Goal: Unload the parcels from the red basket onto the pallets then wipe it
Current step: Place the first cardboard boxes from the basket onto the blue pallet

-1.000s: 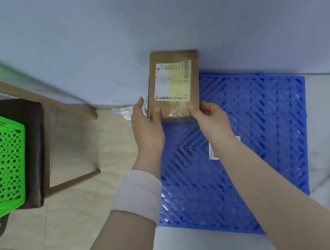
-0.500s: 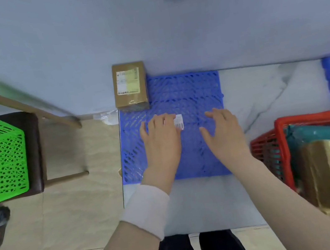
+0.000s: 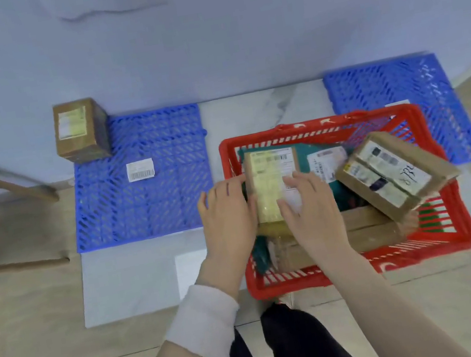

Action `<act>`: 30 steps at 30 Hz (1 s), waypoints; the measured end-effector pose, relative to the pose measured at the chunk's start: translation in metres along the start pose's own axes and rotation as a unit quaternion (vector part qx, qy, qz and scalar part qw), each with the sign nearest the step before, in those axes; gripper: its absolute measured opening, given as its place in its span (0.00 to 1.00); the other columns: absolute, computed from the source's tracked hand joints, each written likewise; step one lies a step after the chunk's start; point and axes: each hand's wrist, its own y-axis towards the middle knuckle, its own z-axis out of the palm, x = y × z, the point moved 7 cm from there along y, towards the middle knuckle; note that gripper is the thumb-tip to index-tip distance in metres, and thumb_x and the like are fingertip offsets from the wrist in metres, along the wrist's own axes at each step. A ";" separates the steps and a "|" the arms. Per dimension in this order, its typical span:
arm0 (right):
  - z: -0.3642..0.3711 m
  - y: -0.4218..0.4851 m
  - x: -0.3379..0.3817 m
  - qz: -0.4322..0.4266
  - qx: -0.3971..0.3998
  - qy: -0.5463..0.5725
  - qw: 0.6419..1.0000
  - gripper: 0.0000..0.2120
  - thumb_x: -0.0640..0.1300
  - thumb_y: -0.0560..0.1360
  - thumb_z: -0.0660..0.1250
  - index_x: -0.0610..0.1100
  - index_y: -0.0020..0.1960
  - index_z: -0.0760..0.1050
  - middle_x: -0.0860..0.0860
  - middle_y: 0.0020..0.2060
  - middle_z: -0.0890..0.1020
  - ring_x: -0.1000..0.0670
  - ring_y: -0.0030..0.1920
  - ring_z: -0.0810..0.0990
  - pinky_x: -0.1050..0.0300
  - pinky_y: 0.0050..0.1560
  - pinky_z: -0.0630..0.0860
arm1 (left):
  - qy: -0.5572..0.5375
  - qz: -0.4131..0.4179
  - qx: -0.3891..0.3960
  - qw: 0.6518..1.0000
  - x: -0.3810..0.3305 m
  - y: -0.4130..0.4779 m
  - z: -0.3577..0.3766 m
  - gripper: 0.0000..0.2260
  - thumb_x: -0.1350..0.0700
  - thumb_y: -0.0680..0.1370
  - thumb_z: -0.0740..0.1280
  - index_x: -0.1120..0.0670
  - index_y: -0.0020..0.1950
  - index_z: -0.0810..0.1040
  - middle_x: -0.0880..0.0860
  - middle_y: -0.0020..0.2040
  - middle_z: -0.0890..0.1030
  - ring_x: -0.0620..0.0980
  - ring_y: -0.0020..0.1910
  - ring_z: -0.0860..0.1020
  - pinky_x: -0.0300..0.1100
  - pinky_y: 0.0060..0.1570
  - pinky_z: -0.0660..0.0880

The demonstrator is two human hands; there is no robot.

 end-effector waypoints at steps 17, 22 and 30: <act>0.023 -0.007 -0.081 0.207 0.124 0.274 0.931 0.26 0.52 0.75 0.65 0.46 0.70 0.64 0.51 0.66 0.73 0.56 0.60 0.72 0.61 0.57 0.68 | -0.327 -0.226 0.059 0.916 0.002 -0.023 0.049 0.22 0.48 0.78 0.60 0.56 0.70 0.65 0.53 0.65 0.75 0.48 0.59 0.74 0.35 0.52 0.68; 0.033 -0.012 -0.081 0.216 0.128 0.322 0.913 0.19 0.52 0.76 0.62 0.50 0.66 0.71 0.54 0.59 0.79 0.60 0.52 0.76 0.65 0.50 0.71 | -0.333 -0.217 0.065 0.915 -0.002 -0.026 0.053 0.16 0.54 0.79 0.60 0.54 0.67 0.69 0.53 0.61 0.77 0.44 0.51 0.73 0.34 0.48 0.68; -0.011 0.001 -0.033 0.156 0.082 0.337 0.925 0.19 0.53 0.77 0.61 0.52 0.67 0.70 0.56 0.58 0.79 0.57 0.57 0.76 0.64 0.55 0.71 | -0.431 -0.186 -0.019 0.883 -0.009 -0.017 -0.004 0.16 0.55 0.78 0.63 0.55 0.65 0.72 0.49 0.57 0.78 0.41 0.51 0.75 0.25 0.47 0.71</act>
